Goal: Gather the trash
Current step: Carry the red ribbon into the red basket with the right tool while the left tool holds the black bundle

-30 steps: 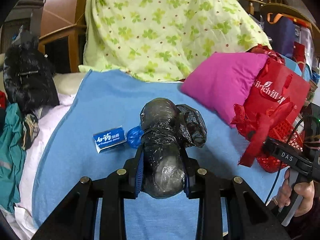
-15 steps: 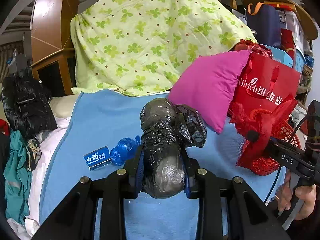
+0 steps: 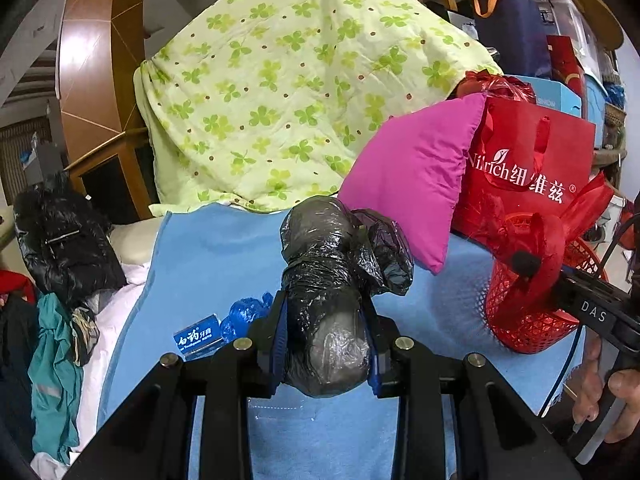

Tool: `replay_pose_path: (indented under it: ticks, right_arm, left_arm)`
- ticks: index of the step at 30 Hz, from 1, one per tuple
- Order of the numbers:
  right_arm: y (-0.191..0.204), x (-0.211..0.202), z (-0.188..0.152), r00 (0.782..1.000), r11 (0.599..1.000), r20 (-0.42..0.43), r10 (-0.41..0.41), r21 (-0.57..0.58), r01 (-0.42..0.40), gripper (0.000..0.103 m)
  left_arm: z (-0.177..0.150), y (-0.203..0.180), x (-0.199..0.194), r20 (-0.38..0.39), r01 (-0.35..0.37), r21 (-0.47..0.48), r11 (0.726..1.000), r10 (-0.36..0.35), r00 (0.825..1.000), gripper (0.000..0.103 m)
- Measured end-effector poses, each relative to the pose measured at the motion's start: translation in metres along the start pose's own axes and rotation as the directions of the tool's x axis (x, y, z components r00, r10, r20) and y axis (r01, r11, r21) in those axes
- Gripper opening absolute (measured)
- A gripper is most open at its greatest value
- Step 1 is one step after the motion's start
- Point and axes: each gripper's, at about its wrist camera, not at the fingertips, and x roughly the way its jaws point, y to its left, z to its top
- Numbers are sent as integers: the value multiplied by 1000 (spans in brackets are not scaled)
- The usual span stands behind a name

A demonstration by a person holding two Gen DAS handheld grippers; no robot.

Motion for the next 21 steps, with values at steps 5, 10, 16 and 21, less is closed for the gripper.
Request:
replay_pose_path:
  ticks: [5, 10, 16, 21]
  right_arm:
    - [-5, -6, 0, 1000, 1000, 15, -11, 10, 11, 38]
    - [-14, -13, 1, 1000, 1000, 25, -19, 23, 19, 38]
    - [-21, -20, 1, 999, 999, 37, -27, 36, 25, 38]
    - [-29, -24, 3, 998, 998, 46, -36, 54, 33, 38]
  left_arm:
    - [2, -12, 0, 5, 1, 21, 1000, -1, 1000, 34]
    - [4, -23, 3, 0, 10, 38, 999, -10, 1000, 34]
    - [6, -36, 6, -4, 23, 59, 998, -23, 1000, 34]
    - [7, -46, 8, -6, 34, 76, 997, -34, 999, 35]
